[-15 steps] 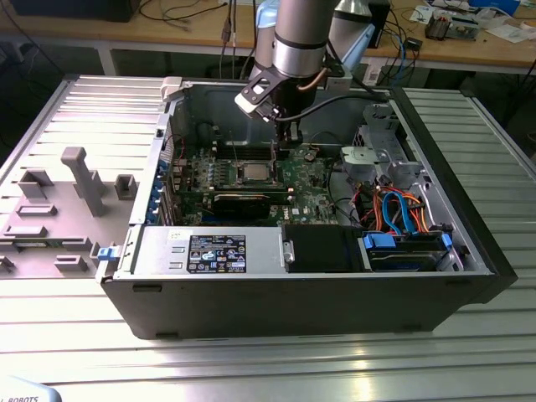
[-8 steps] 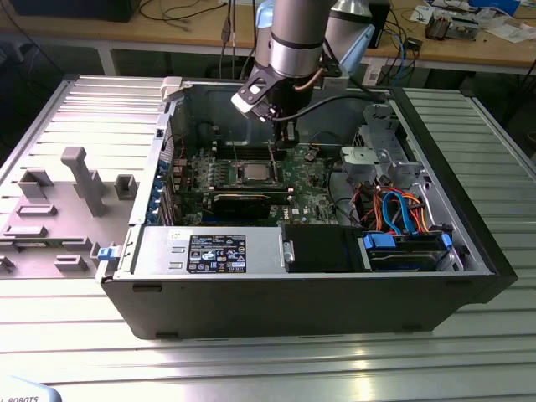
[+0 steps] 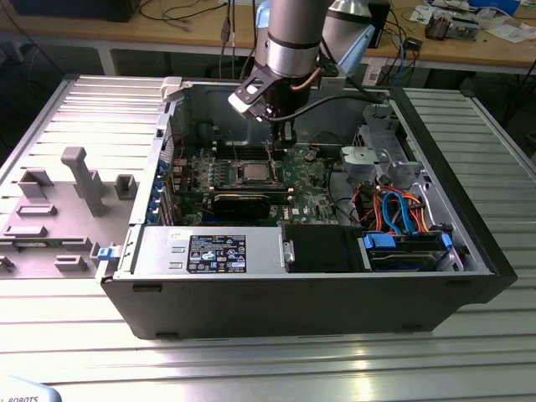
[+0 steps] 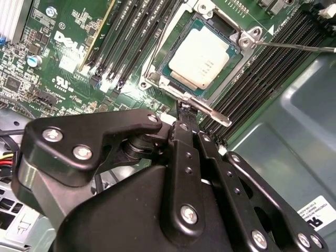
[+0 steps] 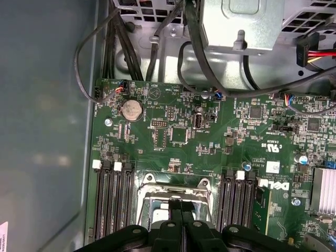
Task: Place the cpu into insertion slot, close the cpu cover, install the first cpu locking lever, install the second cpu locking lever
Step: 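Close the cpu cover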
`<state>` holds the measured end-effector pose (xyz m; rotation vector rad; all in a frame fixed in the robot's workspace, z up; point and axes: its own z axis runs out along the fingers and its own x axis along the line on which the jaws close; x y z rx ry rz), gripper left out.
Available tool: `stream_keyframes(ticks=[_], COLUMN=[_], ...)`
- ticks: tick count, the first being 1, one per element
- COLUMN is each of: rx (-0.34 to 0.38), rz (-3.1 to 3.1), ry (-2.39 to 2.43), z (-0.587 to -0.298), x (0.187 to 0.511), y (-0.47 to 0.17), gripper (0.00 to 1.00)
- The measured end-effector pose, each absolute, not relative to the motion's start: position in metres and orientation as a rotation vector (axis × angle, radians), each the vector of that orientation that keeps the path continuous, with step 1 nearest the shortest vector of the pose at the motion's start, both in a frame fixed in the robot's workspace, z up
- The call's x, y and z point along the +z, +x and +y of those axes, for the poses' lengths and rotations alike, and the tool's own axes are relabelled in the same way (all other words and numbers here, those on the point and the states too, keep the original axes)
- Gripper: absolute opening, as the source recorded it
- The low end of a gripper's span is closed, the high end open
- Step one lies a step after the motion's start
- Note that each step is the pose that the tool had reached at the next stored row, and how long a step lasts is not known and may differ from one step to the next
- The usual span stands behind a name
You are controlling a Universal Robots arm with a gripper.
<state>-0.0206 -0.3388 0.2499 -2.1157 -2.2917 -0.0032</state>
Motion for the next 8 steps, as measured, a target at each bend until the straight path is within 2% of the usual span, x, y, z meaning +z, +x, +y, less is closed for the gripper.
stream_keyframes(ticks=[8], rx=[-0.003], rz=[-2.292], ry=[-2.116], z=[-0.3388], x=[0.2499], y=[-0.0256], gripper=[0.11])
